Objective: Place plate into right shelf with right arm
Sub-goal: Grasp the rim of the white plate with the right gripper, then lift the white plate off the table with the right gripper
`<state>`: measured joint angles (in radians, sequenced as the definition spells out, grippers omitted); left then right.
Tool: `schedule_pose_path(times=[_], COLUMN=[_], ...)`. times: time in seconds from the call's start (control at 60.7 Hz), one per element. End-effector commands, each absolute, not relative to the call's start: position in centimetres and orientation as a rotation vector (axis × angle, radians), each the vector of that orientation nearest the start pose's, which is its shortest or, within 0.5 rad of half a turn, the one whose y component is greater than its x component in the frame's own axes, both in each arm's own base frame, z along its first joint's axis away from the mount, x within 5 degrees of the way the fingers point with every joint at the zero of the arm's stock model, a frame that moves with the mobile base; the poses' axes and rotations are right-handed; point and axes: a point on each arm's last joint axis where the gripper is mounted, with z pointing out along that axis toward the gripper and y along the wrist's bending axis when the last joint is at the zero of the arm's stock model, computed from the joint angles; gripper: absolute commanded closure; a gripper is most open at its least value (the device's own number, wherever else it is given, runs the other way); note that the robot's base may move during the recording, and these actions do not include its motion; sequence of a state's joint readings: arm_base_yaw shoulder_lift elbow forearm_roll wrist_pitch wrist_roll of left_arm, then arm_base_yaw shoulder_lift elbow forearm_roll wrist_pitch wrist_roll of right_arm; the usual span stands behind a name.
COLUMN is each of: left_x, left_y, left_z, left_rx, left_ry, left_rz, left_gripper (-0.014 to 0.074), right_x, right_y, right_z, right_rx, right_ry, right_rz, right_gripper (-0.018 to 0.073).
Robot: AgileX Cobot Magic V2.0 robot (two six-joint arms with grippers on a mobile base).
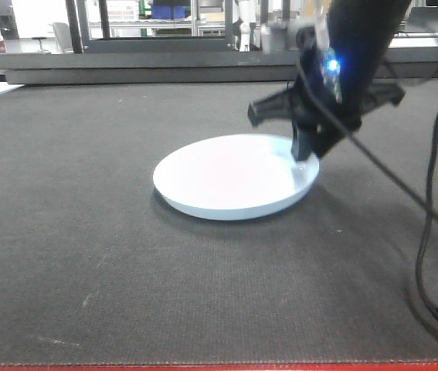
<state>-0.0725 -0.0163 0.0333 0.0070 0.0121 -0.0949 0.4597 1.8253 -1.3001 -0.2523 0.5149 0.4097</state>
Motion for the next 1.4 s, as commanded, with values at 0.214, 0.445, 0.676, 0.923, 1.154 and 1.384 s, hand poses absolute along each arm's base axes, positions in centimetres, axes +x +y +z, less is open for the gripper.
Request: schedule_pose_path(times=[0.214, 0.445, 0.676, 0.923, 1.154, 1.384], left_x=[5.5, 5.5, 5.5, 5.5, 5.5, 5.5], left_y=[-0.4, -0.4, -0.4, -0.4, -0.4, -0.4], left_z=[20.9, 20.9, 20.9, 20.9, 20.9, 20.9], left_rx=[-0.016, -0.016, -0.016, -0.016, -0.016, -0.016], left_ry=[1.415, 1.415, 1.415, 1.415, 1.415, 1.415], left_rz=[-0.136, -0.136, -0.136, -0.136, -0.136, -0.136], left_gripper=[0.0643, 0.0643, 0.0643, 0.0643, 0.0643, 0.0643], right_x=[31.2, 25.9, 20.0, 13.9, 9.2, 5.9], right_y=[14.1, 11.6, 8.9, 6.0, 3.6, 2.1], right_z=[33.4, 34.6, 33.7, 33.8, 36.1, 37.7], right_rx=[-0.275, -0.282, -0.285, -0.274, -0.276, -0.247], right_ry=[2.180, 2.088, 2.002, 1.846, 1.638, 1.448], right_rz=[0.194, 0.224, 0.266, 0.301, 0.298, 0.338], right_gripper=[0.0505, 0.0505, 0.0505, 0.0505, 0.0505, 0.0505])
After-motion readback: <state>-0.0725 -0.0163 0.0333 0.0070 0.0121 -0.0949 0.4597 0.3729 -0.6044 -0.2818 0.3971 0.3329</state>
